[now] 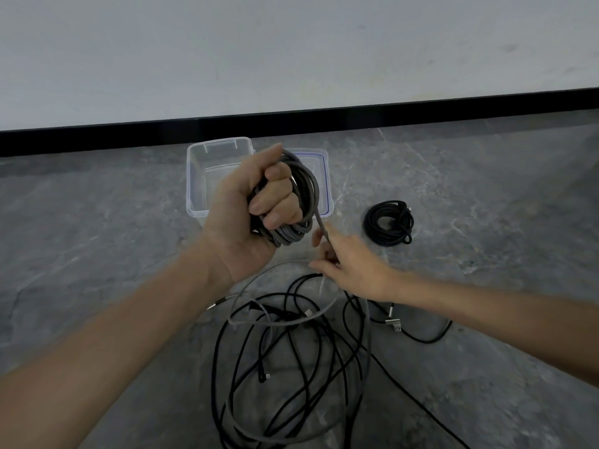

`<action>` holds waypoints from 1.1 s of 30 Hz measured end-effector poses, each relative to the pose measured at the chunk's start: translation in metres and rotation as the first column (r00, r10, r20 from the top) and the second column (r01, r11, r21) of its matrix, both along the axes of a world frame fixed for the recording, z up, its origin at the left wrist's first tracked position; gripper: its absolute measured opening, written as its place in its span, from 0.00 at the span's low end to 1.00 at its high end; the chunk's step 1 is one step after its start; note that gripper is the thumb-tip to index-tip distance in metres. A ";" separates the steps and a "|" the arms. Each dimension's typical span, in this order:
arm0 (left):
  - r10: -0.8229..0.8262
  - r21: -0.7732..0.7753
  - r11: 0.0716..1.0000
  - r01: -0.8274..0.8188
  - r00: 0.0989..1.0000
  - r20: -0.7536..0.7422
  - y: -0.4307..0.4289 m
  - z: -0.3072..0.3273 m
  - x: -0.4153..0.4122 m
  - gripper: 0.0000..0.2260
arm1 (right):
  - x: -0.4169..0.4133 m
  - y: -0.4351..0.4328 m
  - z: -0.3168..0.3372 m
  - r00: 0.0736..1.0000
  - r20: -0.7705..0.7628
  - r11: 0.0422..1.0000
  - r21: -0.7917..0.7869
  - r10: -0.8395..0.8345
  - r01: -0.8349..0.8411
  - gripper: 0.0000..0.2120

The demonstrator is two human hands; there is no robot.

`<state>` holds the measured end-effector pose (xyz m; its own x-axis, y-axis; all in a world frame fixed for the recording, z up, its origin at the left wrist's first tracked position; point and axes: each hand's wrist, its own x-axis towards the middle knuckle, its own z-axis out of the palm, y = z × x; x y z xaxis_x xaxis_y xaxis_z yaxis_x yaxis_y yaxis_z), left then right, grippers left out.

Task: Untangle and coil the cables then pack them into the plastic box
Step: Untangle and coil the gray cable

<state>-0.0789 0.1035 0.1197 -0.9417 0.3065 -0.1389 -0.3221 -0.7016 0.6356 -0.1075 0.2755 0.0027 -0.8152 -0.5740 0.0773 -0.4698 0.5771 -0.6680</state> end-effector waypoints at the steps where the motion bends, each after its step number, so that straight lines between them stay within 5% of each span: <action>1: 0.010 -0.027 1.000 -0.010 1.000 -0.008 0.002 0.000 0.001 0.15 | 0.002 -0.001 0.004 0.999 0.045 1.000 -0.021 -0.008 0.009 0.07; 7: 0.205 -0.066 0.976 -0.208 0.977 -0.054 0.013 0.004 -0.003 0.15 | 0.024 -0.020 0.030 0.988 0.150 0.999 0.003 0.032 -0.033 0.17; 13: 0.341 -0.302 0.885 -0.353 0.935 -0.096 0.012 -0.005 -0.009 0.18 | 0.030 -0.035 0.034 0.983 0.175 0.991 0.112 0.058 -0.079 0.11; 19: 0.435 -0.344 0.824 -0.450 0.892 -0.127 0.000 0.004 -0.017 0.23 | 0.035 -0.043 0.035 0.948 0.313 0.998 -0.028 0.060 -0.054 0.04; 29: 0.379 -0.294 0.862 -0.413 0.910 -0.166 0.008 0.015 -0.013 0.18 | 0.012 -0.026 0.013 0.942 0.333 0.999 0.039 -0.047 0.036 0.05; 33: 0.333 -0.386 0.828 -0.407 0.910 -0.246 0.013 0.008 -0.012 0.19 | 0.015 -0.025 0.020 0.962 0.267 0.992 0.124 -0.050 0.017 0.16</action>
